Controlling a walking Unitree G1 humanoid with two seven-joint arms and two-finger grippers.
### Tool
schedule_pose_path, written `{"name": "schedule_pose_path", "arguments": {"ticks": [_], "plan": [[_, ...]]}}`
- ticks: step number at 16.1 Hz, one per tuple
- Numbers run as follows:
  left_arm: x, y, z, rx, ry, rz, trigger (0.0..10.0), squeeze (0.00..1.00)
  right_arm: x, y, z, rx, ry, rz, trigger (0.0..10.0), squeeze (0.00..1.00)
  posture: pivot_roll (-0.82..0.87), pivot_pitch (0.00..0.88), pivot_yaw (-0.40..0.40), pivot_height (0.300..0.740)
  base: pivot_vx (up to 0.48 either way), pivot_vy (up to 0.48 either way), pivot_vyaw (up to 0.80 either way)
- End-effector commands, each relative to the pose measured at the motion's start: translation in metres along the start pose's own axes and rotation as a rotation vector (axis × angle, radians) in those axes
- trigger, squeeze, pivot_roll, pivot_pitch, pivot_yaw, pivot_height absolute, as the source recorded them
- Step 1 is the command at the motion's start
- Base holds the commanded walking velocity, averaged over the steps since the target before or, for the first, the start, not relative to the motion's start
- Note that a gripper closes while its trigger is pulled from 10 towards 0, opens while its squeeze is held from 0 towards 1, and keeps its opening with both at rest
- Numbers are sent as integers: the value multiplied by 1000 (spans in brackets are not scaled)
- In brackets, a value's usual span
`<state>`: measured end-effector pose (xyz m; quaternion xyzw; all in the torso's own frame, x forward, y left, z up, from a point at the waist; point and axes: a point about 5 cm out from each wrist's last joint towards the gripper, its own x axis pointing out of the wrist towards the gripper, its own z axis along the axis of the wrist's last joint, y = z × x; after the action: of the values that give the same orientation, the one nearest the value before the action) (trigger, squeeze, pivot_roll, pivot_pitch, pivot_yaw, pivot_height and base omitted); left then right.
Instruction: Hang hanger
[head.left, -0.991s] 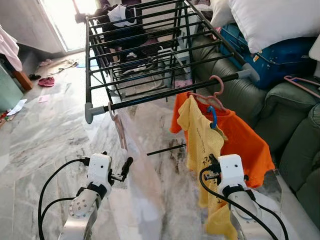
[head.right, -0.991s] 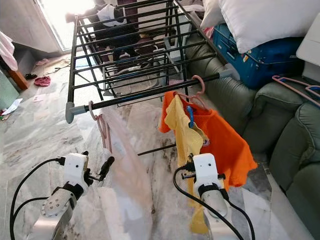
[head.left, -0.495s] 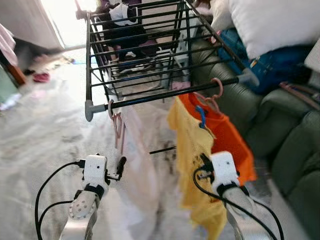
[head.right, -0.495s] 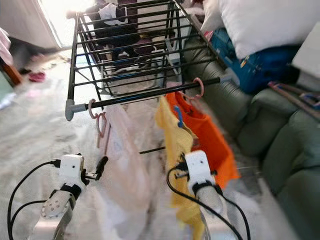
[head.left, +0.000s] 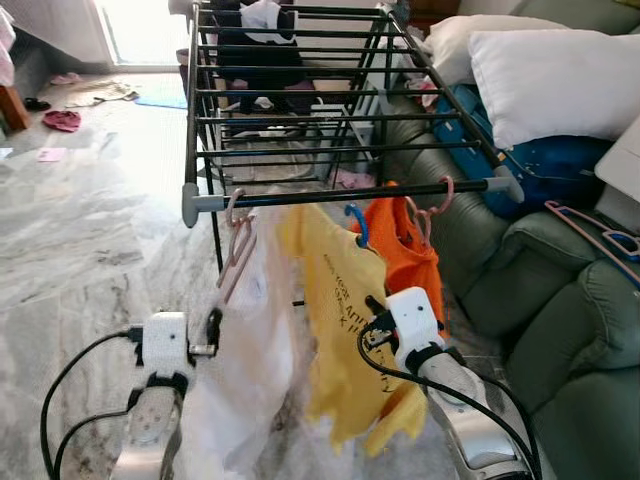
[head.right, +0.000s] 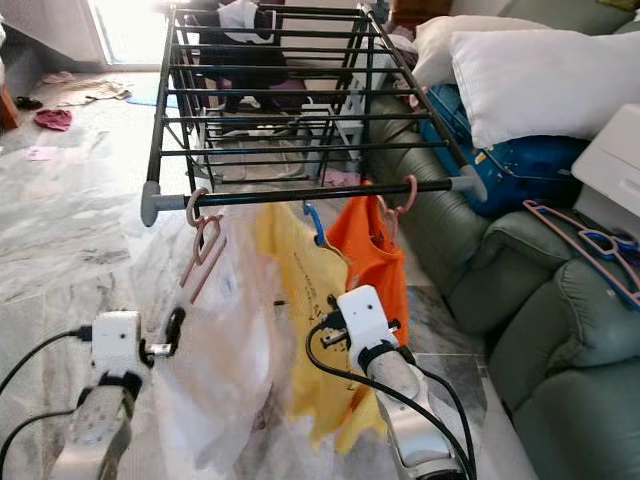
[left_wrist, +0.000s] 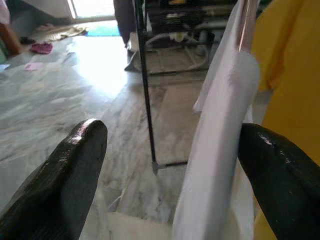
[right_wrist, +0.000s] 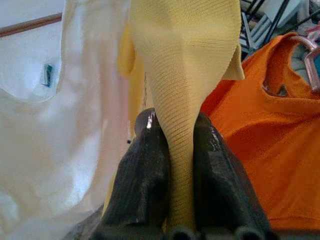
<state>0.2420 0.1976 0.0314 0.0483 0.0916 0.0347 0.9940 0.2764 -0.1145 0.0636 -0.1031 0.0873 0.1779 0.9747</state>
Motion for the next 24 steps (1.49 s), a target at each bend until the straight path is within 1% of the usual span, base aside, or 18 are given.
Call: {"name": "schedule_pose_path", "arguments": {"ticks": [1, 2, 4, 7, 12, 17, 24], "plan": [[-3, -1, 0, 21, 2, -9, 10000, 0, 3, -5, 9, 0, -49, -31, 10000, 0, -89, 0, -20, 740, 0, 0, 0], [-4, -1, 0, 43, 11, -27, 10000, 0, 1, -6, 7, 22, -45, -69, 10000, 0, -95, 0, -11, 740, 0, 0, 0], [-4, 1, 0, 54, 16, -36, 10000, 0, -4, -5, 4, 28, -45, -79, 10000, 0, -112, 0, 16, 740, 0, 0, 0], [-1, 2, 1, 65, 21, -39, 10000, 0, -13, -6, -8, 38, -16, -90, 10000, 0, -110, 0, 23, 740, -254, 0, 0], [-3, 1, 1, 81, 35, -62, 10000, 0, -10, -5, -7, 50, -19, -97, 10000, 0, -99, 0, 36, 740, -283, 0, 0], [2, 1, 5, 101, 34, -88, 10000, 0, -8, -4, -6, 51, -24, -103, 10000, 0, -110, 0, 52, 740, -291, 0, 0], [5, -1, 4, 115, 41, -117, 10000, 0, -8, -3, -6, 48, -32, -100, 10000, 0, -121, 0, 65, 740, -289, 0, 0]]}}
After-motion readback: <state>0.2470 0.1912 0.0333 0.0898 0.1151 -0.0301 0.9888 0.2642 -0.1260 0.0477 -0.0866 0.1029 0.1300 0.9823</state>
